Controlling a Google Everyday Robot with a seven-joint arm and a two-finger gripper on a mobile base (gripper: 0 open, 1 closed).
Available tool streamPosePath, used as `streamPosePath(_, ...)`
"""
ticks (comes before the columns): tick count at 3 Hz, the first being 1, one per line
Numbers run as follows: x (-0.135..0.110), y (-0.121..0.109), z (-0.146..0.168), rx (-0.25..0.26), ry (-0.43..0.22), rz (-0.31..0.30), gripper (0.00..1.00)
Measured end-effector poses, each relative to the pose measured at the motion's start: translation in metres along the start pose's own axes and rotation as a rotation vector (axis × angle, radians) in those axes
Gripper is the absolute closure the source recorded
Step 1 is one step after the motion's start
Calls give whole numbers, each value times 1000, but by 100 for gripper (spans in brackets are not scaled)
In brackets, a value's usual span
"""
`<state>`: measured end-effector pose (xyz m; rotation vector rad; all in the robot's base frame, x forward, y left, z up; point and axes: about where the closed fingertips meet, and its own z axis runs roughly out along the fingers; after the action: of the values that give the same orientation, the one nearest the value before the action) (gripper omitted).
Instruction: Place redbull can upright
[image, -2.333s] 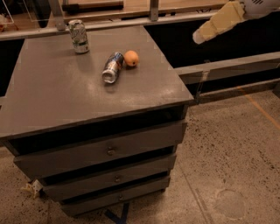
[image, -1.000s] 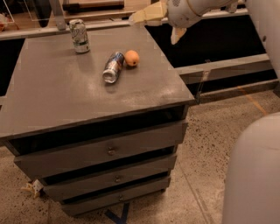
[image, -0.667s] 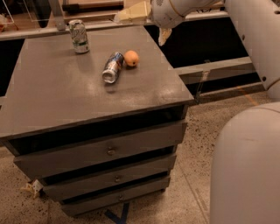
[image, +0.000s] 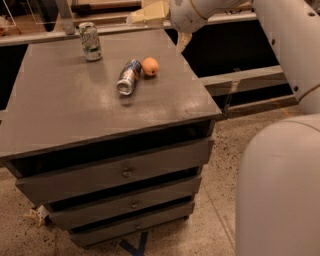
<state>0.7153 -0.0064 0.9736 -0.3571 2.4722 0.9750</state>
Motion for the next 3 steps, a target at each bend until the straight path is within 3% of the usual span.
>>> streamPosePath(1,4,19,15,-53,51,36,0)
streamPosePath(3,7,42,56,-28,136,121,0)
